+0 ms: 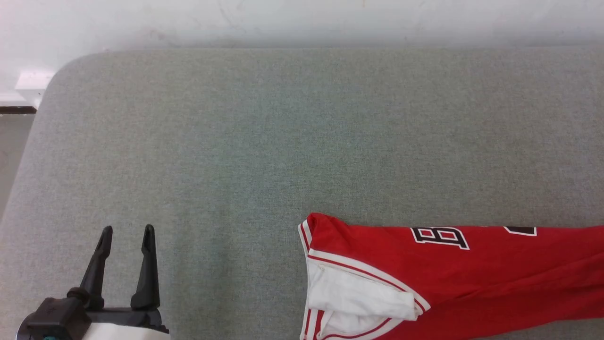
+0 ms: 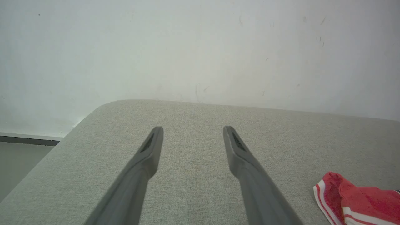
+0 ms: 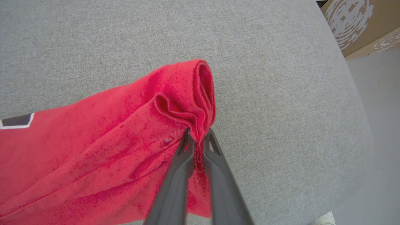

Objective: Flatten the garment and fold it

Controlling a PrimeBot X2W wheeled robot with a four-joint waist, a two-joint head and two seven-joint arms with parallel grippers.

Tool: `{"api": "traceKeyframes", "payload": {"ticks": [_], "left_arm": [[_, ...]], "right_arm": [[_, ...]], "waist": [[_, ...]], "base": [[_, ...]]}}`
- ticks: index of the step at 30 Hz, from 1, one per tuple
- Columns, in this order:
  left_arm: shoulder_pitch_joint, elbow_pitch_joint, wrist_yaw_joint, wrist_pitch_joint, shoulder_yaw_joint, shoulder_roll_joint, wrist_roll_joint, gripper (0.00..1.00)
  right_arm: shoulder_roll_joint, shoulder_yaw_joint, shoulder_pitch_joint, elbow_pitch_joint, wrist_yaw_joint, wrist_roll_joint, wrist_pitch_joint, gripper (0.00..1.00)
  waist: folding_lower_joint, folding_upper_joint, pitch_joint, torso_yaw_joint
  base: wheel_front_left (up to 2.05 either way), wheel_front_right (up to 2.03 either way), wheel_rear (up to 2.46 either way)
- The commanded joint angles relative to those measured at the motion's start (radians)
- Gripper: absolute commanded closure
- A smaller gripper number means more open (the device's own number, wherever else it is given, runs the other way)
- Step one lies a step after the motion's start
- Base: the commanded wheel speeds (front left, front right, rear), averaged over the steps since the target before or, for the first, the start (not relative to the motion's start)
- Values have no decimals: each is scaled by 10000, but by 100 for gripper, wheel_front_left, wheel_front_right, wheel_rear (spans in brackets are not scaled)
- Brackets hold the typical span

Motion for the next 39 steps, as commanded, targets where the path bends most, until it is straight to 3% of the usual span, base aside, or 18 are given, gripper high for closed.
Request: {"api": "traceKeyframes", "payload": {"ticks": [1,8,15,21,31,39], "left_arm": [[-71,44,-45,-47,0,-16,47,0],[100,216,2,-46,-51,-101,-61,0],[172,360,29,-25,-191,-176,-111,0],[330,432,51,-16,-262,-228,-189,0],[464,398,111,85,-327,-207,-251,0],[218,390,88,191,-518,-243,-285,0]], "right_arm": [[5,2,-26,-115,-19,-12,44,100],[416,1182,297,-1179,-19,1043,1090,100],[579,2993,394,-2531,-19,2110,2182,100],[824,4811,-157,-2984,-19,2726,2679,100],[1089,7479,-1502,-2469,-19,3308,2803,100],[1279,8902,-2601,-826,-19,3009,2294,100]], "waist": [[-1,0,-95,24],[-1,0,-433,13],[-1,0,-836,124],[-1,0,-1099,338],[-1,0,-1319,710],[-1,0,-1239,1122]], "base": [[0,0,0],[0,0,0],[0,0,0],[0,0,0],[0,0,0],[0,0,0]]}}
